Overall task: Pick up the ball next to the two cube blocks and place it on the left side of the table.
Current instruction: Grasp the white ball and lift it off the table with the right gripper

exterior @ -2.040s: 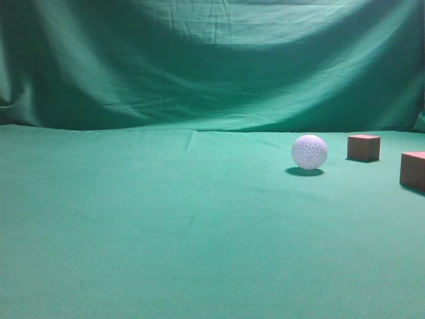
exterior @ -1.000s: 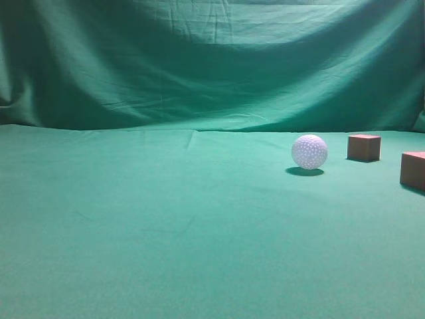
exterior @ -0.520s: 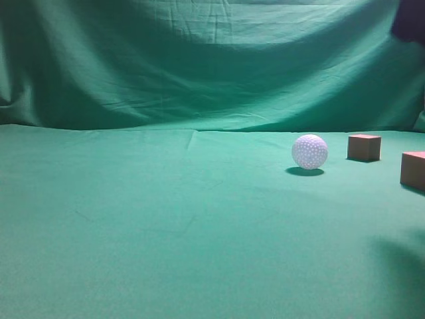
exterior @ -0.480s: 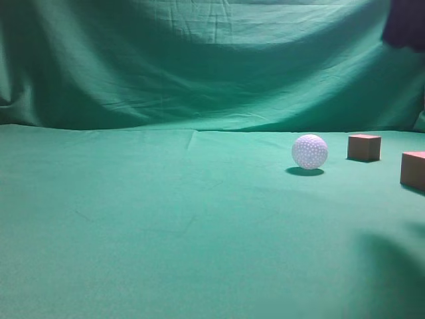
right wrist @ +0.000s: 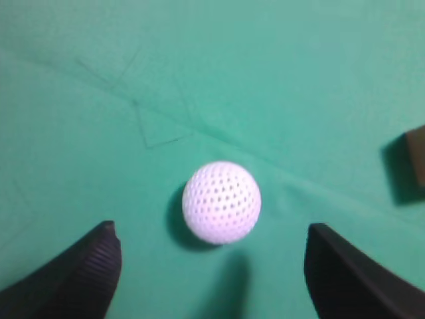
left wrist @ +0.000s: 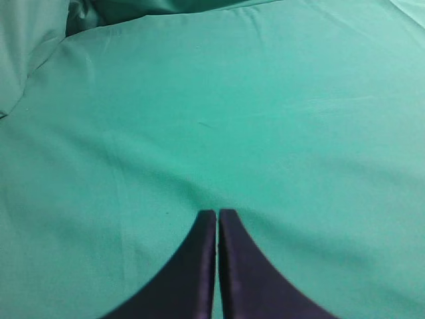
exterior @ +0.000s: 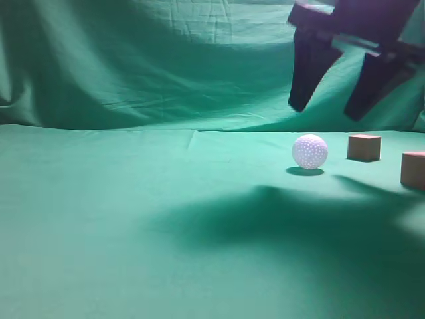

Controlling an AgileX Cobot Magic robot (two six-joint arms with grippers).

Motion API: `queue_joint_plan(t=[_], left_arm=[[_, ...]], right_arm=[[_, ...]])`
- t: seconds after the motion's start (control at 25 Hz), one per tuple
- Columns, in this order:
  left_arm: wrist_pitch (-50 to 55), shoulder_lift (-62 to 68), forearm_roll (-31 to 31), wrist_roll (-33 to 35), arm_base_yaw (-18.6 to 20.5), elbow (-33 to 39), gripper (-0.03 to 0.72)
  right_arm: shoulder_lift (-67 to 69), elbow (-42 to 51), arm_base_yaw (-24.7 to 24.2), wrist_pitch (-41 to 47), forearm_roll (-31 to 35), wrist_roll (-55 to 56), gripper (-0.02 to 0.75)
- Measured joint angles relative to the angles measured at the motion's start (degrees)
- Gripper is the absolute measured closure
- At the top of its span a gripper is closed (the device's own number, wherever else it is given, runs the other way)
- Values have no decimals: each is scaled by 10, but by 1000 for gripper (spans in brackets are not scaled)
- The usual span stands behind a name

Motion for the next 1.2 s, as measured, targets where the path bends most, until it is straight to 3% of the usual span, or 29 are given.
queue_joint_plan(t=[0.4,0.6,0.64,0.84,1.08,1.2], left_arm=[[0,0,0,0,0,0,688],[0,0,0,0,0,0,688],[0,0,0,0,0,0,688],[0,0,0,0,0,0,688],[0,0,0,0,0,0,688],[0,0,0,0,0,0,688]], right_arm=[[99,-45,0,-40,4,-37,195],[106,-46,0,-58,4,-39,437],[106,-46,0,-59,4,-40,457],[107,-71,0,-38,4,-43,445],[108,-223,6,46,70,-50,445],[113,-298,37,47,92,-76,445]])
